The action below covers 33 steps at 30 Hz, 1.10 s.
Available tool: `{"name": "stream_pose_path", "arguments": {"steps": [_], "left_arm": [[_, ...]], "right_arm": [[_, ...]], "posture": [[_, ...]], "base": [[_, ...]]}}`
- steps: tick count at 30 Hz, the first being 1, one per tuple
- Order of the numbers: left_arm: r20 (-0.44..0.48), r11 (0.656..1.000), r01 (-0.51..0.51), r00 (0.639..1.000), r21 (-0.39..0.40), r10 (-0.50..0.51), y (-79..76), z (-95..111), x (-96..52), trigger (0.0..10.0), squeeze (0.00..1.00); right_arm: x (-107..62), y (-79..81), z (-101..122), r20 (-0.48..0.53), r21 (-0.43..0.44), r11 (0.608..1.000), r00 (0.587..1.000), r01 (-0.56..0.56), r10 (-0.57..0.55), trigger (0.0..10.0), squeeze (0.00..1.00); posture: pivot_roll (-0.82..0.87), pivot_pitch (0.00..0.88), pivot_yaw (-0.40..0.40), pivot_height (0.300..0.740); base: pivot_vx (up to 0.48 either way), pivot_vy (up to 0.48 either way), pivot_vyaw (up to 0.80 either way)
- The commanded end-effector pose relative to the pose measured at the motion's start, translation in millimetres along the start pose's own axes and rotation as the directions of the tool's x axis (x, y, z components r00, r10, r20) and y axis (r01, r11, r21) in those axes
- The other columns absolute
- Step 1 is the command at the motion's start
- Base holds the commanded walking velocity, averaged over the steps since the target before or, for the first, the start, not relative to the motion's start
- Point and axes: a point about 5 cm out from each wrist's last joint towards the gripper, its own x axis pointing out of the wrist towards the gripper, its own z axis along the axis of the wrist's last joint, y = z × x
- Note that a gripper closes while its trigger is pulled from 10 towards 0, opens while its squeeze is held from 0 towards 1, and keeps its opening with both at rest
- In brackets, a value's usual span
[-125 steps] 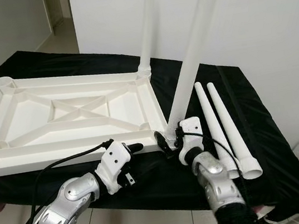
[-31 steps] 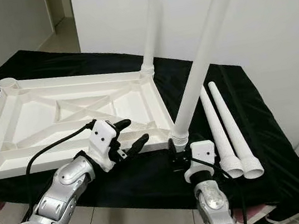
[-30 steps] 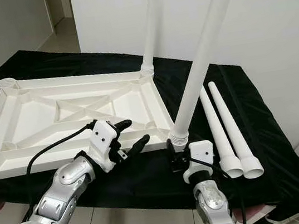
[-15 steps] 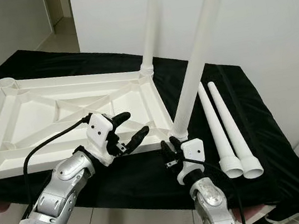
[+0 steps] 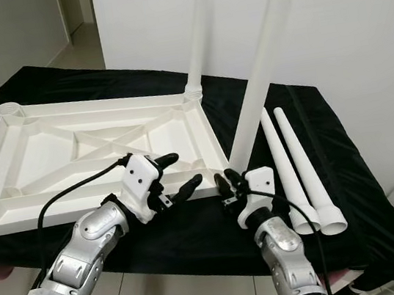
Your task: Building children table
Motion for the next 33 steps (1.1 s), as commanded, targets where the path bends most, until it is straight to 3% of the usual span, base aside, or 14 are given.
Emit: {"name": "stream_pose_path", "arguments": {"steps": [1, 2, 4, 7, 9, 15, 17, 24, 33], "left_arm": [[-0.035, 0.998, 0.061, 0.998, 0.016, -0.06, -6.6, -5.6, 2.3, 10.0, 0.0], [-0.082, 0.998, 0.058, 0.995, 0.024, -0.055, -5.7, -11.7, 2.5, 10.0, 0.0], [-0.082, 0.998, 0.058, 0.995, 0.024, -0.055, -5.7, -11.7, 2.5, 10.0, 0.0], [-0.25, 0.996, 0.0, 0.968, 0.088, 0.022, 1.8, -34.6, 1.9, 10.0, 0.0], [-0.284, 0.994, -0.006, 0.958, 0.107, 0.036, 3.2, -39.6, 1.1, 10.0, 0.0], [-0.352, 0.995, -0.079, 0.931, 0.061, 0.095, 9.2, -47.7, 0.4, 10.0, 0.0], [-0.401, 0.986, -0.152, 0.901, 0.069, 0.167, 18.7, -53.0, 0.6, 10.0, 0.0], [-0.375, 0.976, -0.2, 0.902, 0.08, 0.216, 27.5, -47.0, 3.5, 10.0, 0.0], [-0.389, 0.976, -0.202, 0.895, 0.08, 0.217, 27.1, -47.5, 7.4, 10.0, 0.0]], "right_arm": [[-2.6, -19.0, 1.2, -0.012, 0.008, 0.998, 0.998, 0.068, -0.068, 10.0, 0.0], [-0.1, -26.4, 4.3, -0.006, 0.0, 0.996, 0.996, 0.085, -0.085, 10.0, 0.0], [-0.1, -26.4, 4.3, -0.006, 0.0, 0.996, 0.996, 0.085, -0.085, 10.0, 0.0], [3.7, -36.8, 10.5, 0.009, -0.012, 0.994, 0.994, 0.109, -0.109, 10.0, 0.0], [4.5, -37.5, 11.4, 0.011, -0.009, 0.994, 0.994, 0.109, -0.109, 10.0, 0.0], [5.7, -26.4, 11.8, 0.018, 0.013, 0.998, 0.998, 0.061, -0.061, 10.0, 0.0], [5.1, -17.3, 11.1, 0.022, 0.027, 0.999, 0.999, 0.036, -0.037, 10.0, 0.0], [4.4, -10.1, 8.9, 0.027, 0.054, 0.998, 0.999, 0.017, -0.018, 10.0, 0.0], [-2.1, -4.0, 9.7, 0.032, 0.055, 0.998, 0.999, 0.004, -0.006, 10.0, 0.0]], "posture": [[-0.01, 0.0, -0.118, 0.74], [-0.01, 0.0, -0.118, 0.74], [-0.01, 0.0, -0.118, 0.74], [-0.01, 0.0, -0.124, 0.74], [-0.01, 0.0, -0.124, 0.74], [-0.02, 0.0, -0.125, 0.74], [-0.02, 0.0, -0.125, 0.74], [-0.04, 0.003, -0.135, 0.74], [-0.08, 0.02, -0.108, 0.74]], "base": [[0.0, 0.0, 0.0], [0.0, 0.0, 0.0], [0.0, 0.0, 0.0], [0.0, 0.0, 0.0], [0.0, 0.0, 0.0], [0.0, 0.0, 0.0], [0.0, 0.0, 0.0], [0.0, 0.0, 0.0], [0.0, 0.0, 0.0]]}}
